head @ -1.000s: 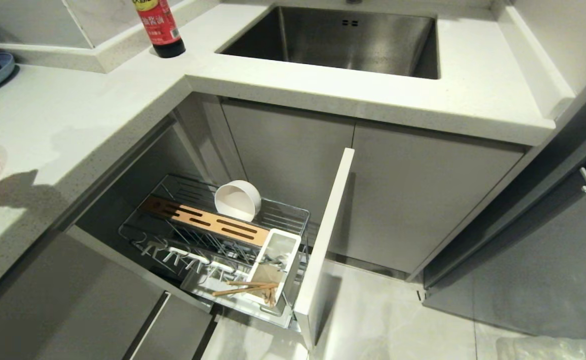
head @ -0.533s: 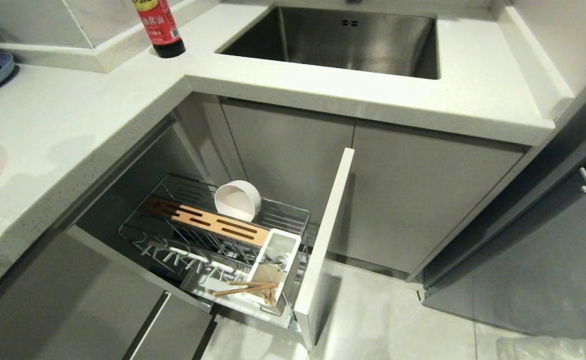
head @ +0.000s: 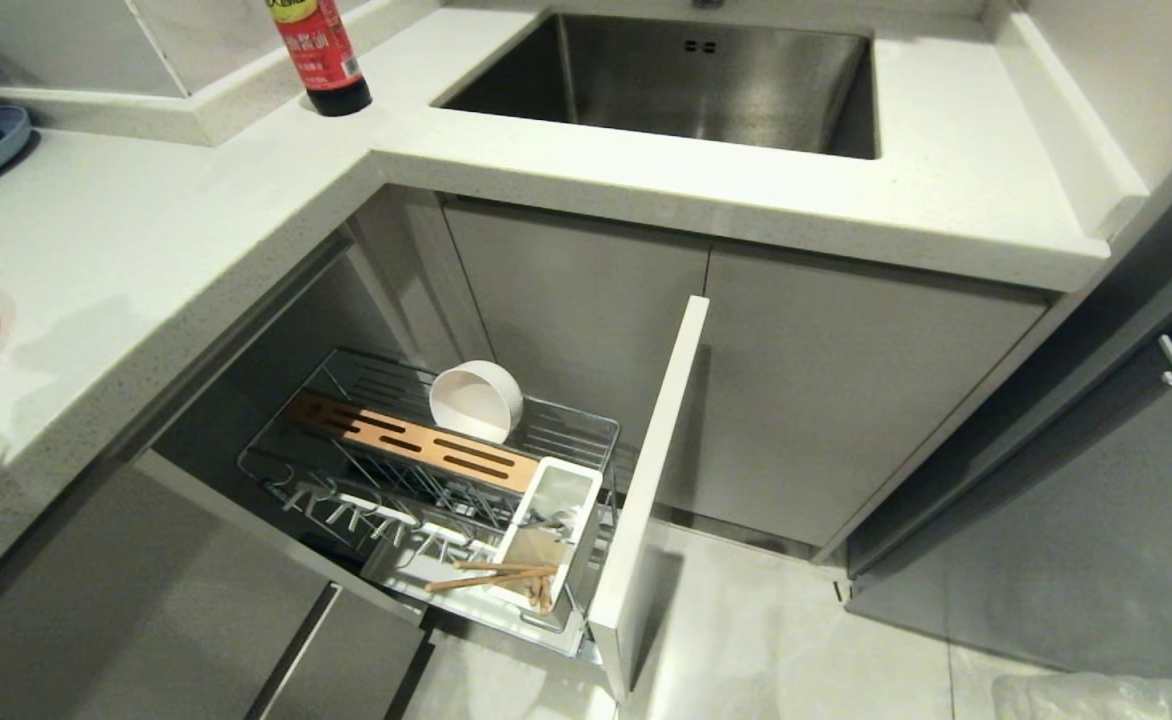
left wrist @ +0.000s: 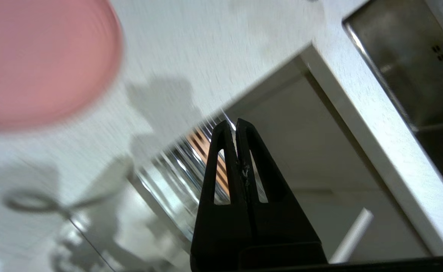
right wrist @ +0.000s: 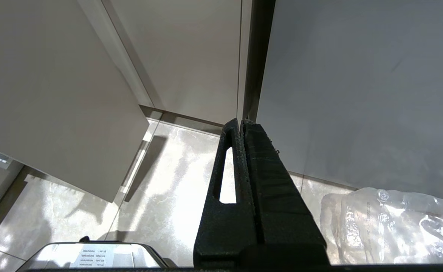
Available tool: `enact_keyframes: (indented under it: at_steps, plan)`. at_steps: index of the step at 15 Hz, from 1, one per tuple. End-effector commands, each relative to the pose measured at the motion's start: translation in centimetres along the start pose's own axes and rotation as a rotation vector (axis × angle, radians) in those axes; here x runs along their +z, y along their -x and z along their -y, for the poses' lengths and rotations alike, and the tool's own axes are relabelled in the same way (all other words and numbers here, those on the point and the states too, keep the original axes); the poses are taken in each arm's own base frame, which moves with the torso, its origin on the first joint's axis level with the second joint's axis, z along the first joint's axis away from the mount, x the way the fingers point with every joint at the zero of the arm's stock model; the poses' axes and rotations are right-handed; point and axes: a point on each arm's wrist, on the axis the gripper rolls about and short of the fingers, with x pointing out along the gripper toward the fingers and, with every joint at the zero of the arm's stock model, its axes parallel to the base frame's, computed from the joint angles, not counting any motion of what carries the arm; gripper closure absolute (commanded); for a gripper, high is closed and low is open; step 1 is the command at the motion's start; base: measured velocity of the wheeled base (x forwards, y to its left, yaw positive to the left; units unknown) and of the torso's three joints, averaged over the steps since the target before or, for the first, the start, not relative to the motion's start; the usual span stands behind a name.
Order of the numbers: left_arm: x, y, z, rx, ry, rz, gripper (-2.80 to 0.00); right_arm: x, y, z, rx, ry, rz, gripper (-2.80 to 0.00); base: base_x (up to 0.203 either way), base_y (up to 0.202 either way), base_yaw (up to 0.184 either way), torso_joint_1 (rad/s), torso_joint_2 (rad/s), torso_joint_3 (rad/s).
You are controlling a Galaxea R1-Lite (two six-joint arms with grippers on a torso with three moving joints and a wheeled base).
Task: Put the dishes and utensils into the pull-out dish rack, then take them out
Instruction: Take the bowl out of the cupboard
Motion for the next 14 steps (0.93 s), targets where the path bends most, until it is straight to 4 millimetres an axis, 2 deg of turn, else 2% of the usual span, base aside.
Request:
enact_keyframes:
  at_steps: [1, 6, 14]
  plan:
    - [-1.9, -2.1, 0.8, 0.024, 0.094, -0.102, 0.0, 0.0, 0.0, 0.0, 0.001, 0.0, 0.0, 0.0, 0.0, 0.0, 0.0, 0.0, 0.0, 0.0]
    - [-9.1, -8.2, 2.9, 0.17, 0.056, -0.346, 0.0, 0.0, 0.0, 0.0, 0.001, 0.0, -0.001, 0.0, 0.0, 0.0, 0.0, 0.0, 0.0, 0.0]
    - [-16.8, -15.9, 6.1, 0.211, -0.001, -0.44, 0.0, 0.0, 0.0, 0.0, 0.001, 0.0, 0.0, 0.0, 0.0, 0.0, 0.0, 0.0, 0.0, 0.0]
